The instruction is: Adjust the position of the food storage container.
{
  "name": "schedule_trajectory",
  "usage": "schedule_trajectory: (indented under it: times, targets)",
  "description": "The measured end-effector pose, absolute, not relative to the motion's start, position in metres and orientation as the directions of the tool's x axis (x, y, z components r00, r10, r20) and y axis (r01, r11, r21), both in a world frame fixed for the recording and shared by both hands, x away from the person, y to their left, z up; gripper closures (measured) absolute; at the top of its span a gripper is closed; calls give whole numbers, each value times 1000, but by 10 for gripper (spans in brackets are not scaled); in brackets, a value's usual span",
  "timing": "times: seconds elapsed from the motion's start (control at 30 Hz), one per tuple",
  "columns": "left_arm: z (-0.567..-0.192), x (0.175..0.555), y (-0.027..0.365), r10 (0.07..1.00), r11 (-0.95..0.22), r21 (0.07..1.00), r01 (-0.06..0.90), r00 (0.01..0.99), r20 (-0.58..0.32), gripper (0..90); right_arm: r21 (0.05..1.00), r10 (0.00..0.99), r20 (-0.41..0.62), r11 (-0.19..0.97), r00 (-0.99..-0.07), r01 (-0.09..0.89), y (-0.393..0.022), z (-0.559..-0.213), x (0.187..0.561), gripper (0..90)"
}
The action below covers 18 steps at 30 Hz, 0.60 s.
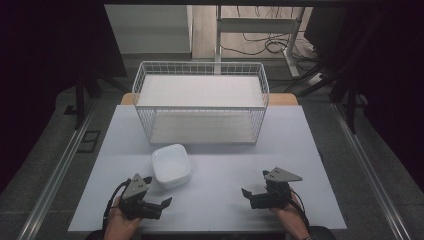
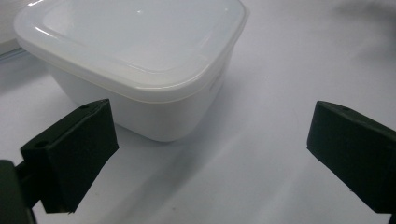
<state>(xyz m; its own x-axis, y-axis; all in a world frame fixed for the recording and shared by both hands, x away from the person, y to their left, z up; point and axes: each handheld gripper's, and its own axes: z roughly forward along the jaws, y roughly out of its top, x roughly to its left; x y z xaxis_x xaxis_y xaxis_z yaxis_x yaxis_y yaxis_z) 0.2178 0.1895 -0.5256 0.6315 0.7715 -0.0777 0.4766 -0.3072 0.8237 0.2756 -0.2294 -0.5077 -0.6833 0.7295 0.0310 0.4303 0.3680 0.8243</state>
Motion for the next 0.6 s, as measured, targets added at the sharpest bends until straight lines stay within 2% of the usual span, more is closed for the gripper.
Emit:
schedule_trajectory:
  times: [0.1,0.23,0.43,0.6]
  targets:
    - [-528,219,194,777,-293,814,501,621,-103,8,833,736,35,352,-676,426,-231,-506,277,0]
    - [-527,221,197,793,-266,808,526,596,-126,7,837,741,-23,382,-672,393,-230,-505,277,0]
    - [-525,220,197,768,-269,810,521,623,-146,4,833,727,-50,408,-685,373,-230,-504,277,0]
    - [-524,219,197,781,-287,805,519,613,-117,58,830,715,-38,412,-698,377,-228,-504,276,0]
